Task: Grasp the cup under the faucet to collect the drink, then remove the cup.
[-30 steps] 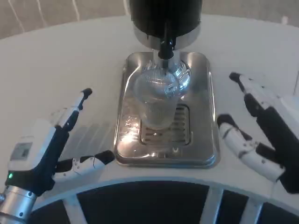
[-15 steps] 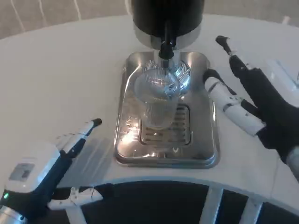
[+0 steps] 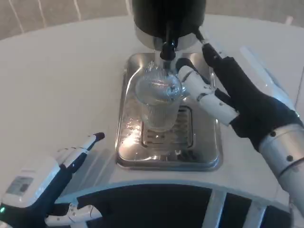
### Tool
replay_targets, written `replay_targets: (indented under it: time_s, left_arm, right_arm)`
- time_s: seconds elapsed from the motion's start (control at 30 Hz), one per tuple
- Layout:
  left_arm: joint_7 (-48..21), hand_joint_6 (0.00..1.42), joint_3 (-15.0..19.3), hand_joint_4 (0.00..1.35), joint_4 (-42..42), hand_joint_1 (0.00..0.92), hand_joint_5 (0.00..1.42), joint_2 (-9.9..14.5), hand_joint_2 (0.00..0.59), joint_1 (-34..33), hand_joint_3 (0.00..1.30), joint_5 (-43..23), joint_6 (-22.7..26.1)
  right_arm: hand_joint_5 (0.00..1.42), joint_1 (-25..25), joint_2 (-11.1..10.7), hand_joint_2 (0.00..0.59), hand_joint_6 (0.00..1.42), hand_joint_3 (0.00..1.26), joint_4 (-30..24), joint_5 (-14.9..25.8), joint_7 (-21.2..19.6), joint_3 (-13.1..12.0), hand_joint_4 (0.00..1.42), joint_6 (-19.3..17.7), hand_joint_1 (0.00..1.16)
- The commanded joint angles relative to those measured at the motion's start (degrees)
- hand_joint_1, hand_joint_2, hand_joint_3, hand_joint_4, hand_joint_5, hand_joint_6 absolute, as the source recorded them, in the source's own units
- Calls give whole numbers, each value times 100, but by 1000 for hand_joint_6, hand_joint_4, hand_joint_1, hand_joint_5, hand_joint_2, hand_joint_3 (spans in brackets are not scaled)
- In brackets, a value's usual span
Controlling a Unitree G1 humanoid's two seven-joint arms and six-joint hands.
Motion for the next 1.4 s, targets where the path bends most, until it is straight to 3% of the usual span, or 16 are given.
replay_targets:
  time_s: [0.03, 0.43, 0.8, 1.3, 1.4]
  left_arm:
    - [-136, 265, 109, 55, -134, 50, 168, -31, 76, 246, 89, -34, 44]
    - [-338, 267, 399, 55, -618, 40, 168, -9, 78, 717, 88, -73, 172]
    - [-510, 267, 697, 55, -850, 36, 169, -3, 78, 1041, 95, -140, 238]
    - [-700, 268, 896, 55, -899, 36, 171, -42, 78, 1243, 97, -358, 284]
    - [-720, 268, 934, 55, -886, 36, 175, -43, 78, 1248, 101, -374, 299]
  right_arm:
    - [0, -214, -24, 495, 0, 0, 182, 175, -256, 105, 0, 87, 0]
    - [0, -727, 14, 496, 0, 0, 700, 524, -787, 515, 0, 187, 0]
    - [0, -899, 11, 496, 0, 0, 947, 782, -1079, 824, 0, 272, 0]
    - [0, -1150, -361, 486, 0, 0, 1011, 803, -584, 1276, 0, 621, 0]
    - [0, -1214, -514, 480, 0, 0, 982, 747, -478, 1373, 0, 604, 0]
